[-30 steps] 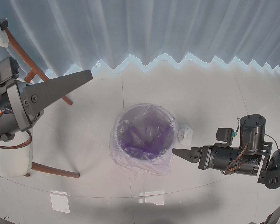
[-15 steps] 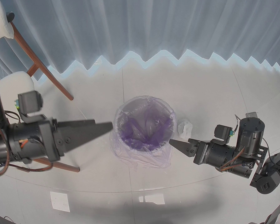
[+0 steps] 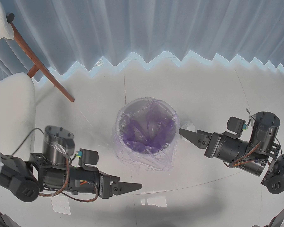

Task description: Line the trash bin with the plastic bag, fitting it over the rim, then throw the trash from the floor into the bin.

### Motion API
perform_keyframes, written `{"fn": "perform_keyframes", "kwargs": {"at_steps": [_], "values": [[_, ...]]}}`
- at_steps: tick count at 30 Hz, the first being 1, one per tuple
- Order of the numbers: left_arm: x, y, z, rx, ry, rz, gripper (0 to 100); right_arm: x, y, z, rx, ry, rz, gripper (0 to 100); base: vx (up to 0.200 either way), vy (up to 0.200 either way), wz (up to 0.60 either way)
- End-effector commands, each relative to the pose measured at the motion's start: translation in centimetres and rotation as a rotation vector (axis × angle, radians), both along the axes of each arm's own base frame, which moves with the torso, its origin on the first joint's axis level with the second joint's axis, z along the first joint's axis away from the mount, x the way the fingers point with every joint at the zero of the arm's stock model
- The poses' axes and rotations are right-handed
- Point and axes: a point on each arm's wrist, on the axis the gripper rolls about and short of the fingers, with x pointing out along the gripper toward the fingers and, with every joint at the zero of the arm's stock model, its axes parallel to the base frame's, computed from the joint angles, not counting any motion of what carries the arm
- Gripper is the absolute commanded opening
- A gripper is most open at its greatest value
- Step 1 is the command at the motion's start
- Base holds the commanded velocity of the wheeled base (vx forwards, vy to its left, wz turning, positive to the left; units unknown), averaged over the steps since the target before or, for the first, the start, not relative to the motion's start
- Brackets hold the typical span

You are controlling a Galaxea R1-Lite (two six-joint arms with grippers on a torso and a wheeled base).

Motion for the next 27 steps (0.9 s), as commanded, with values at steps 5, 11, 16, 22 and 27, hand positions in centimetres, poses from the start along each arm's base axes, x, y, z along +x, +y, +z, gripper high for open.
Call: {"fn": "perform_keyframes", "kwargs": {"at_steps": [5, 11, 16, 22, 27], "values": [[3.1, -1.9, -10.5, 0.149, 0.062, 0.002, 100, -0.1, -0.3, 0.6, 0.012, -0.022, -0.006, 100, 0.000, 0.000, 0.00], [4.1, -1.9, -13.6, 0.164, 0.025, 0.061, 100, -0.1, -0.2, 0.6, 0.012, -0.024, -0.006, 100, 0.000, 0.000, 0.00], [5.0, -1.2, -15.0, 0.174, 0.037, 0.095, 100, 0.0, -0.2, 0.4, 0.009, -0.017, -0.006, 100, 0.000, 0.000, 0.00], [6.2, -1.2, -15.7, 0.169, 0.028, 0.113, 100, 0.0, -0.1, 0.2, 0.006, -0.011, -0.005, 100, 0.000, 0.000, 0.00], [7.7, -1.0, -16.1, 0.148, -0.024, 0.168, 100, 0.0, -0.2, 0.2, 0.007, -0.013, -0.005, 100, 0.000, 0.000, 0.00]]}}
